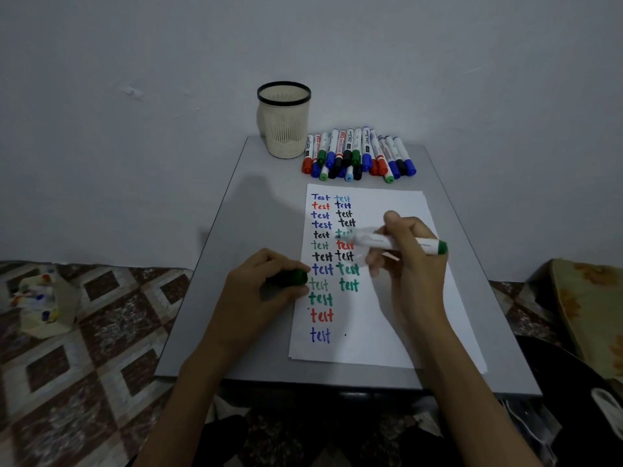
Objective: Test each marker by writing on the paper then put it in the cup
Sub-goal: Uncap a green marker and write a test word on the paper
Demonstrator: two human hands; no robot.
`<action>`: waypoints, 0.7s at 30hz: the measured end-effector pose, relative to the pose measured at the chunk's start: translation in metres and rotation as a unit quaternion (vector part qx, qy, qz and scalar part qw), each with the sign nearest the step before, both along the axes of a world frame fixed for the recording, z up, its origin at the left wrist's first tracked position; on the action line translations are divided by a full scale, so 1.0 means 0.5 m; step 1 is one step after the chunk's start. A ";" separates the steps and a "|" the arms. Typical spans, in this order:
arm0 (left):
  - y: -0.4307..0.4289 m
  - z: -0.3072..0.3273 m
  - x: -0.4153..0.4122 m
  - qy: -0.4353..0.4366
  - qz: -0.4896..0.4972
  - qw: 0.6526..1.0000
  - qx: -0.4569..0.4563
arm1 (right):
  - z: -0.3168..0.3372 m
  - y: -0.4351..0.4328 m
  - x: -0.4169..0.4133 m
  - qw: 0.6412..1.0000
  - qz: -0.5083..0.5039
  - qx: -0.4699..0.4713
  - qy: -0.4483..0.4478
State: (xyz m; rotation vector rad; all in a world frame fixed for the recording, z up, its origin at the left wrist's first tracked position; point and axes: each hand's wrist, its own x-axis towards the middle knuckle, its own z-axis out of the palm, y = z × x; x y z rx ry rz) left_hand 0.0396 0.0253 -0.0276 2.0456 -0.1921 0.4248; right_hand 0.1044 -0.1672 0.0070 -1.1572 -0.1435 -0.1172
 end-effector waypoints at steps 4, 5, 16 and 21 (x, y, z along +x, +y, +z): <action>-0.002 0.003 -0.005 0.005 0.004 1.000 -0.017 | -0.006 0.010 -0.013 1.000 0.021 -0.006 0.011; -0.003 0.004 -0.006 0.009 0.008 0.999 -0.030 | -0.010 0.012 -0.016 0.999 0.027 -0.006 0.019; -0.006 0.005 -0.009 -0.016 -0.012 0.999 -0.027 | -0.033 0.036 -0.044 0.994 0.087 -0.001 0.061; -0.002 0.009 -0.016 -0.053 0.009 0.998 0.015 | -0.034 0.044 -0.049 0.991 0.122 -0.041 0.045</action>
